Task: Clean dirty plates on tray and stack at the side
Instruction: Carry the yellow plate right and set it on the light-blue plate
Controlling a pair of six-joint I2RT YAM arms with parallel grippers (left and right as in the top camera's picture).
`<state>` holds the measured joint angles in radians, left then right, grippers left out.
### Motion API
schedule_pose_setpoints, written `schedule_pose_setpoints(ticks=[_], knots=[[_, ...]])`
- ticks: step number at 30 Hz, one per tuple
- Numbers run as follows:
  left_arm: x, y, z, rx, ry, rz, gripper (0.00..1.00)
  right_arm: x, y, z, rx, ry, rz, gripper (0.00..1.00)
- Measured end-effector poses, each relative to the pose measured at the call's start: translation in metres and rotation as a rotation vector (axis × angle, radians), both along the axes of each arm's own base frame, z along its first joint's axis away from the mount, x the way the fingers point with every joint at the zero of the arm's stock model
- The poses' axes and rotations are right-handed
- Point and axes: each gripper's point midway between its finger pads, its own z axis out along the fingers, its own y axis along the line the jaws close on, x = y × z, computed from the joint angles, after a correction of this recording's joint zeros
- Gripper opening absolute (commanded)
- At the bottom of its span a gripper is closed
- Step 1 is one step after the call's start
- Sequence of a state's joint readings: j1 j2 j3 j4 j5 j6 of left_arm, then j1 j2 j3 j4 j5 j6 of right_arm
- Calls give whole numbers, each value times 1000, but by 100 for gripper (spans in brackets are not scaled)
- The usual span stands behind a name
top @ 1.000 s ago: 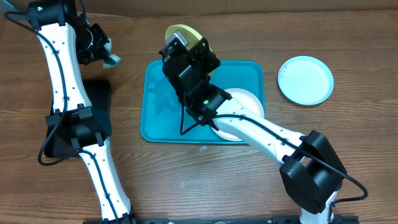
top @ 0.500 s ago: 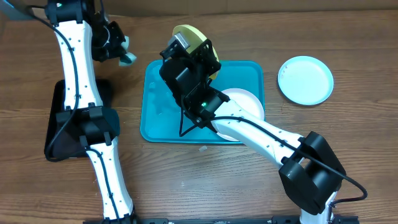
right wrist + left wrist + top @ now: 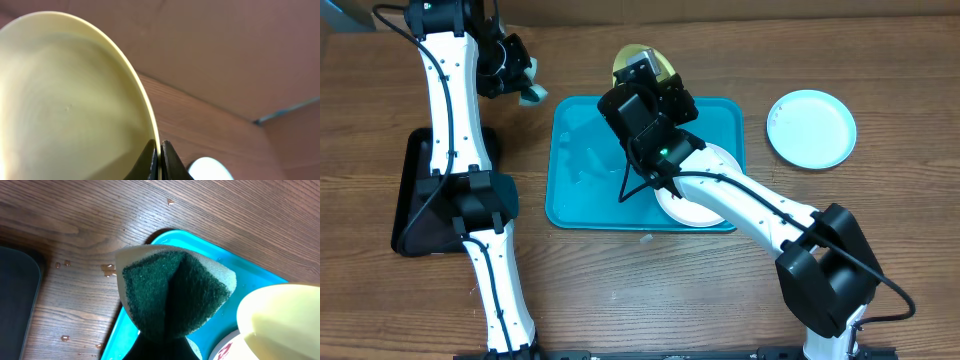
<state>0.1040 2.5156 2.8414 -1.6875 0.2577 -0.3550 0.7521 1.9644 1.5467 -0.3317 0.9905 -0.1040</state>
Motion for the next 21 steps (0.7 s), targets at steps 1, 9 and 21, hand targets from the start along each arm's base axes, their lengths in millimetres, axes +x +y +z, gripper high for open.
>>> schedule_pose_setpoints(ticks=[1, 9, 21], knots=[[0, -3, 0, 0, 0, -5, 4, -1, 3, -4, 28, 21, 18, 4], [0, -12, 0, 11, -4, -43, 4, 2, 1, -34, 327, 188, 65, 4], [0, -18, 0, 12, -5, -59, 4, 32, -162, -19, 936, 314, -185, 4]])
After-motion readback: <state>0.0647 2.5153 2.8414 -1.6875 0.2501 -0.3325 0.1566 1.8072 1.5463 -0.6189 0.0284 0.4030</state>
